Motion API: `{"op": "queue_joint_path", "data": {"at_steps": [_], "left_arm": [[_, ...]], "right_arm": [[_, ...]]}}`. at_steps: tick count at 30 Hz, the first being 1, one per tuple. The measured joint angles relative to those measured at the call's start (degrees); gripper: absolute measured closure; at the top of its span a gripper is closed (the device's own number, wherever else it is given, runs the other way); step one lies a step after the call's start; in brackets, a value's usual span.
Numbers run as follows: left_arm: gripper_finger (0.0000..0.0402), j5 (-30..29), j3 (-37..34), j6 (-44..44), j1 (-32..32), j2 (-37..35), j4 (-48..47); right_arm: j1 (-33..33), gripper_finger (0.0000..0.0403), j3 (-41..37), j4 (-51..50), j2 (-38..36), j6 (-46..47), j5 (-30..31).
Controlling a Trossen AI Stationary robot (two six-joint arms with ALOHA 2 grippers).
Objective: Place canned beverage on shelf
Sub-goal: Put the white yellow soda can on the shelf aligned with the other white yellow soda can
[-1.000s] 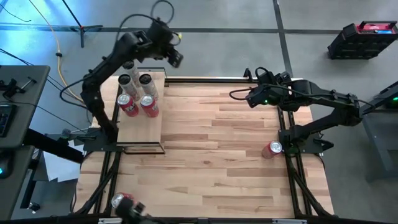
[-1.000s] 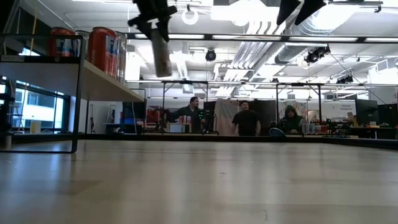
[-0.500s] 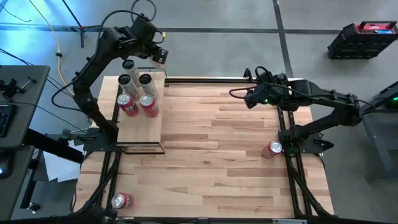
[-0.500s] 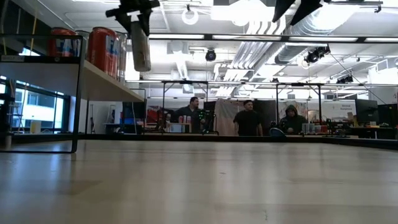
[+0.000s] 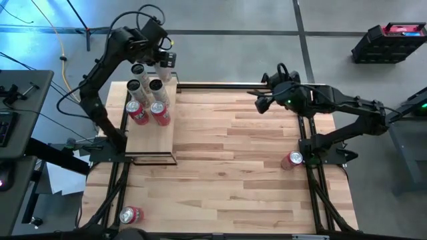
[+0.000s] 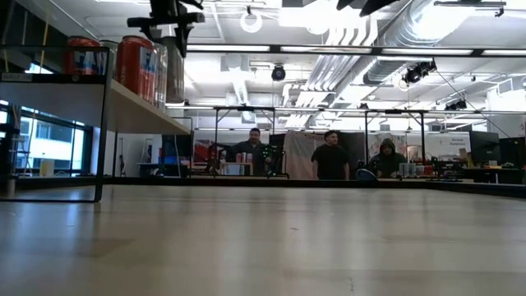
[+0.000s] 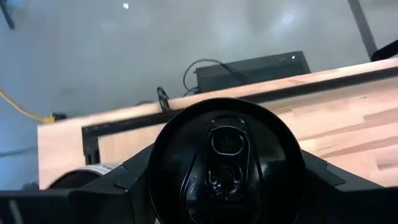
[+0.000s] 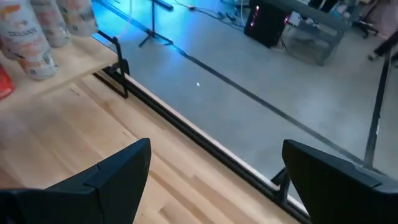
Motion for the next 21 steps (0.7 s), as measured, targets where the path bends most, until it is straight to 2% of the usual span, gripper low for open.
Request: {"op": "queue_joint_path", "data": {"at_steps": [7, 21], "left_arm": [[0.0163, 0.5, 0.0, -3.4, 0.5, 2.4, -1.7], [0.0163, -2.3, 0.0, -5.5, 0.0, 1.8, -2.0]], "right_arm": [[0.0, 0.0055, 0.0, 1.6, 0.0, -1.7, 0.0], [0.0, 0.0055, 0.0, 1.5, 0.0, -5.0, -1.0]]}}
